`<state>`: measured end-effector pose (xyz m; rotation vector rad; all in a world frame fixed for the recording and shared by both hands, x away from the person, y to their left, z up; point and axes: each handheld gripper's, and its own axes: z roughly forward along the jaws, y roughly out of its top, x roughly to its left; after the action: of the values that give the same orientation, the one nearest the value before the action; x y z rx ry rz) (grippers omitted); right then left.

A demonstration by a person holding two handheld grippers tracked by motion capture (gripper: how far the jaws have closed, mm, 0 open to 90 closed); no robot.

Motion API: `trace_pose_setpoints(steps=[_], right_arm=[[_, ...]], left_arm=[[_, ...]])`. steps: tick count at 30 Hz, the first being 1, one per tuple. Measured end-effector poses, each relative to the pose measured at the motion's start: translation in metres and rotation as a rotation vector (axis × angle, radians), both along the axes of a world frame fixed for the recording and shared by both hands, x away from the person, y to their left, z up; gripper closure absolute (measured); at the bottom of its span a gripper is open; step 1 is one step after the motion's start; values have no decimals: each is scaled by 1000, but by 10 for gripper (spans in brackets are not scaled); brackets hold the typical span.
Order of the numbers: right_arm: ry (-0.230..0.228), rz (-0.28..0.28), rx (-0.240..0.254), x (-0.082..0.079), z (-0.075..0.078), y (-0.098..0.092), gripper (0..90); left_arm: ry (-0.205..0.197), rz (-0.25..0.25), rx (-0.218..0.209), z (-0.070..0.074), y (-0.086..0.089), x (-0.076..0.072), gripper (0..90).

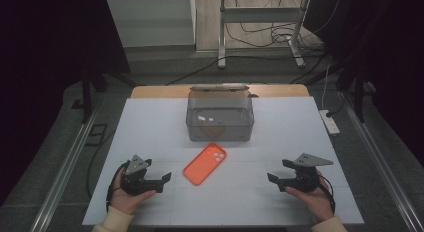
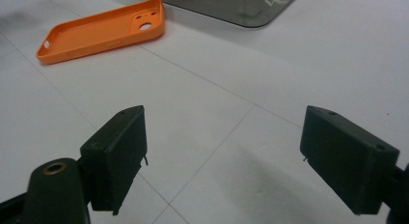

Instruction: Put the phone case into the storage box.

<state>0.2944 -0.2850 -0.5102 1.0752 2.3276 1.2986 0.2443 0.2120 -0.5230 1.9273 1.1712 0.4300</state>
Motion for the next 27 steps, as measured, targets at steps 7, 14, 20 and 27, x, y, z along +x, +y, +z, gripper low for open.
trace_pose_setpoints(steps=[7, 14, 20, 27], right_arm=[[2, 7, -5, -1, 0, -1, 171], [4, 13, -7, 2, -1, 1, 172], [-17, 22, -25, 0, 1, 6, 169], [-15, 19, -33, 1, -1, 6, 167]], left_arm=[[10, 7, -2, 0, 1, 0, 102], [2, 17, -1, 1, 4, -1, 102], [6, 19, -1, 1, 6, -4, 104], [12, 26, -3, 3, 5, -5, 113]])
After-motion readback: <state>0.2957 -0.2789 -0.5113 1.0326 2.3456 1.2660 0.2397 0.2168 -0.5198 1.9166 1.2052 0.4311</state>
